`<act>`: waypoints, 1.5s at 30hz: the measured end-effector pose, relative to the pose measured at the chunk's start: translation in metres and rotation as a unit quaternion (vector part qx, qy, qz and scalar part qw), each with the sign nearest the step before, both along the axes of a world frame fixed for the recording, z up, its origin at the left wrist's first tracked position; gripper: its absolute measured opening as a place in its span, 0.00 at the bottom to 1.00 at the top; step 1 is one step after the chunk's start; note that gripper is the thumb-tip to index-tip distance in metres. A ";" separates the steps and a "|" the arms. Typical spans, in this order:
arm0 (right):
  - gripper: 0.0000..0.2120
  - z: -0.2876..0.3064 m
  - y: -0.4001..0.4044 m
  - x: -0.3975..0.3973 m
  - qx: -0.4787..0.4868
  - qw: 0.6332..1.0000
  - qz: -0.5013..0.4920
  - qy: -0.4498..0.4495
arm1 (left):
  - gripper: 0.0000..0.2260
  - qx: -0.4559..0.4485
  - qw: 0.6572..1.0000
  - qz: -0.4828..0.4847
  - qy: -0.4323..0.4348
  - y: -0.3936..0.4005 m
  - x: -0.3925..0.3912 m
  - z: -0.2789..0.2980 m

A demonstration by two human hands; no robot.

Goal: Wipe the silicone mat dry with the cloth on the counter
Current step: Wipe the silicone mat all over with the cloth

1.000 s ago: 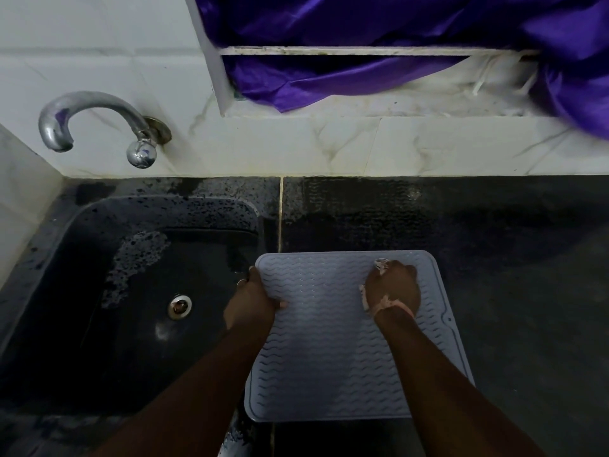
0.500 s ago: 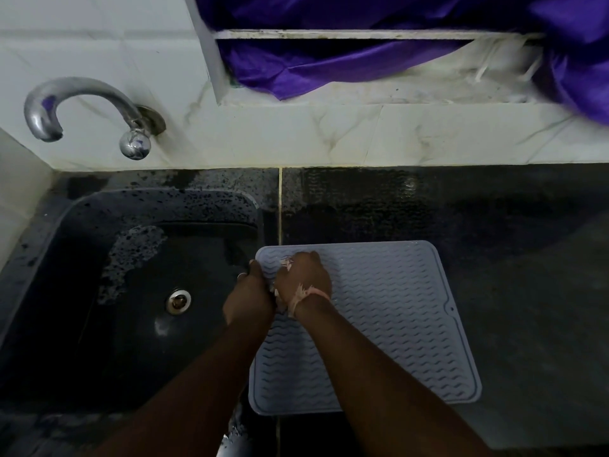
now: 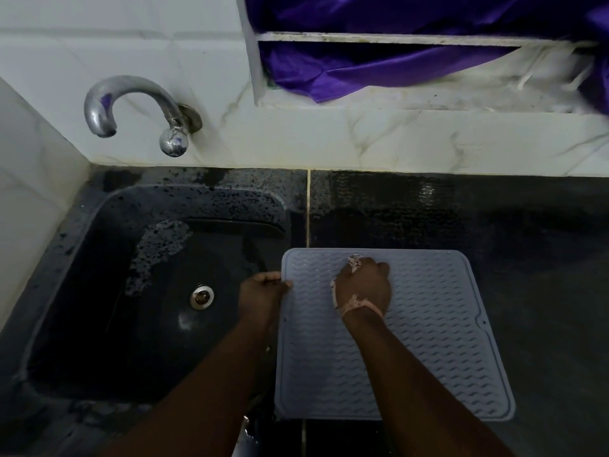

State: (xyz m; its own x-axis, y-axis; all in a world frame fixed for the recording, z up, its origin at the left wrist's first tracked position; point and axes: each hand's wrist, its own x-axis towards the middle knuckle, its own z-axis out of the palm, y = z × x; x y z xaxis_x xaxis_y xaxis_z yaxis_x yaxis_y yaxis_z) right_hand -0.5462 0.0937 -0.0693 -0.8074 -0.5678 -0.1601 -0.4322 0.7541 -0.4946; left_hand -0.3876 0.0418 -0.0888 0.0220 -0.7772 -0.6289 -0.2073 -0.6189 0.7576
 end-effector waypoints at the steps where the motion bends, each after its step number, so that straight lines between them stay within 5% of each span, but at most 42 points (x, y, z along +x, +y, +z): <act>1: 0.14 0.001 -0.005 0.009 0.003 1.000 0.009 -0.006 | 0.08 -0.007 1.000 -0.009 0.000 -0.001 0.000 0.000; 10: 0.12 0.011 -0.047 0.081 0.001 0.987 0.102 -0.125 | 0.12 -0.067 0.996 -0.060 -0.010 -0.005 0.007 0.000; 15: 0.09 0.011 -0.054 0.056 -0.061 0.929 0.092 -0.354 | 0.08 -0.075 0.995 -0.058 -0.031 -0.008 0.006 0.000; 19: 0.16 0.006 -0.028 0.015 -0.066 0.981 -0.009 -0.183 | 0.06 -0.017 0.998 -0.061 -0.012 -0.010 0.004 0.003; 23: 0.12 0.005 -0.001 -0.010 -0.049 0.993 -0.072 -0.082 | 0.09 -0.023 0.998 -0.057 -0.007 -0.008 0.006 0.002; 36: 0.16 0.001 -0.043 0.071 -0.003 0.991 -0.010 -0.132 | 0.08 -0.048 0.996 -0.064 -0.034 -0.011 0.005 -0.002; 39: 0.12 -0.003 -0.051 0.065 -0.030 0.975 0.015 -0.219 | 0.06 -0.080 0.993 -0.076 -0.052 -0.013 0.007 -0.002; 45: 0.16 -0.002 -0.034 0.038 -0.079 0.866 0.045 -0.491 | 0.05 -0.035 0.994 -0.074 -0.066 -0.011 0.003 0.001</act>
State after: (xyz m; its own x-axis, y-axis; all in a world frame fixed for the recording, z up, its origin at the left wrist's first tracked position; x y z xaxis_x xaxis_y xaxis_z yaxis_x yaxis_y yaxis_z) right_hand -0.5083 0.0595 -0.0716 -0.2771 -0.6985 -0.6598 0.2021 0.6289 -0.7507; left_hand -0.3841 0.0309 -0.0879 -0.0168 -0.8199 -0.5722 -0.3928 -0.5209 0.7579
